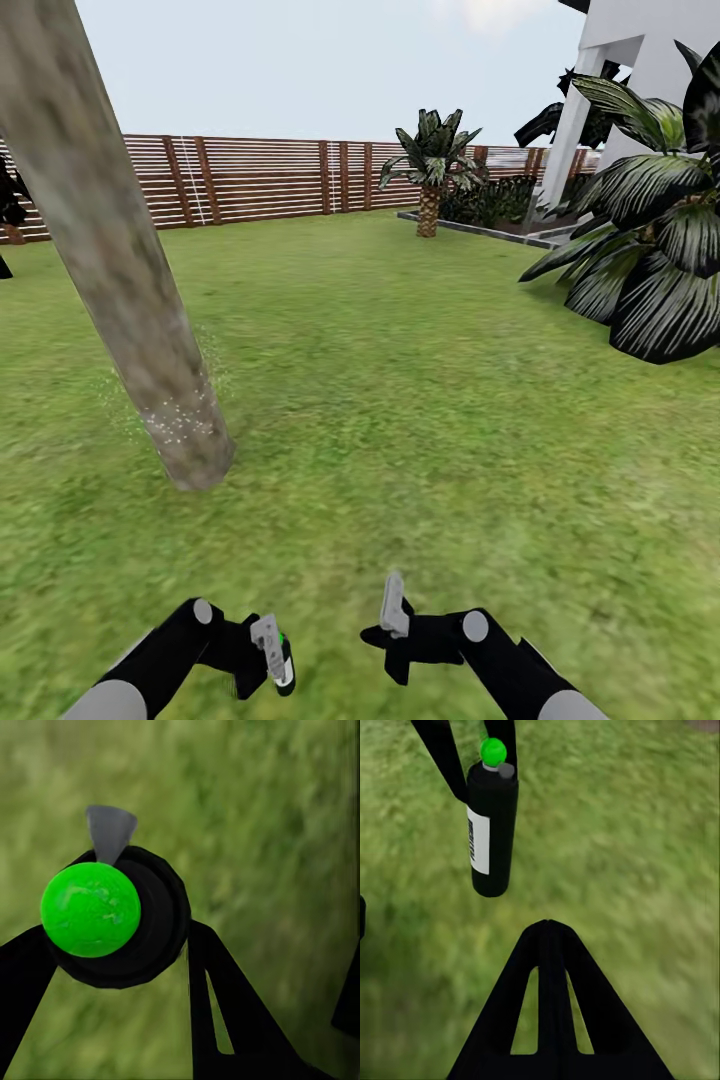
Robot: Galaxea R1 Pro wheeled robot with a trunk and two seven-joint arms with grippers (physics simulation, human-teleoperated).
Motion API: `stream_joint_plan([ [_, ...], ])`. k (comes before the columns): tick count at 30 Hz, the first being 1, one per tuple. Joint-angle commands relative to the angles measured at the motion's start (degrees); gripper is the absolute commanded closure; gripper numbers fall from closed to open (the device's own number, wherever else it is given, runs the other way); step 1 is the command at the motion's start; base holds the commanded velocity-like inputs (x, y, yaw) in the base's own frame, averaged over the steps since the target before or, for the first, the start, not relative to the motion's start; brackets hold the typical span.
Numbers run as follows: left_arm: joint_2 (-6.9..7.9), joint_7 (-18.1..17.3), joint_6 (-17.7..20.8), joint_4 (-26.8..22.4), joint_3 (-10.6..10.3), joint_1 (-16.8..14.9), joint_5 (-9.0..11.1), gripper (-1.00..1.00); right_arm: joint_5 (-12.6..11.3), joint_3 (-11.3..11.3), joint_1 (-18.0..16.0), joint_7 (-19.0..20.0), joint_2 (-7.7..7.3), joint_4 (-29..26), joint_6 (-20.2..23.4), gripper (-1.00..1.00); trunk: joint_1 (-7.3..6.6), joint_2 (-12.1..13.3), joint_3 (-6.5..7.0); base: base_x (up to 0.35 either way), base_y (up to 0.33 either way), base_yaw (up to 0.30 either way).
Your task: In the garden, pick up the pesticide atomizer on the floor and spray pesticide onto both trees until each tree trunk is fully covered.
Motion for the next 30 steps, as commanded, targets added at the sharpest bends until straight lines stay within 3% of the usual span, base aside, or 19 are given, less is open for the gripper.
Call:
stream_joint_plan([
  [1,-0.28,-0.14,0.11,-0.11,-0.21,-0.01,-0.38,1.00,0.55,-0.06,-0.02,0.19,0.02,-0.07,-0.32,1.00,-0.01,-0.02,-0.05,0.000,0.000,0.000],
  [8,-2.73,-0.23,0.04,-0.19,-0.25,-0.11,-0.89,1.00,0.67,0.02,-0.02,0.61,1.27,-0.13,-0.32,1.00,-0.01,-0.02,-0.05,0.000,0.000,0.000],
  [10,-3.24,-0.23,0.03,-0.25,-0.25,-0.11,-0.92,1.00,1.68,0.02,-0.02,0.61,1.46,-0.13,-0.32,1.00,-0.01,-0.02,-0.05,0.000,0.000,0.000],
  [12,-4.08,-2.01,0.03,-0.62,-0.25,-0.16,-1.19,1.00,3.39,0.00,-0.02,0.62,1.59,-0.13,-0.32,1.00,-0.01,-0.02,-0.05,0.000,0.000,0.000],
  [21,-6.01,-4.14,0.06,-1.07,-0.25,-0.19,-1.34,1.00,3.89,-0.04,-0.02,0.61,1.61,-0.98,-0.32,1.00,-0.01,-0.02,-0.05,0.000,0.000,0.000],
  [30,-6.32,-3.75,-0.16,-1.07,-0.23,-0.19,-1.37,1.00,3.81,-0.06,-0.02,0.62,1.62,-2.14,-0.32,1.00,-0.01,-0.02,-0.05,0.000,0.000,0.000],
])
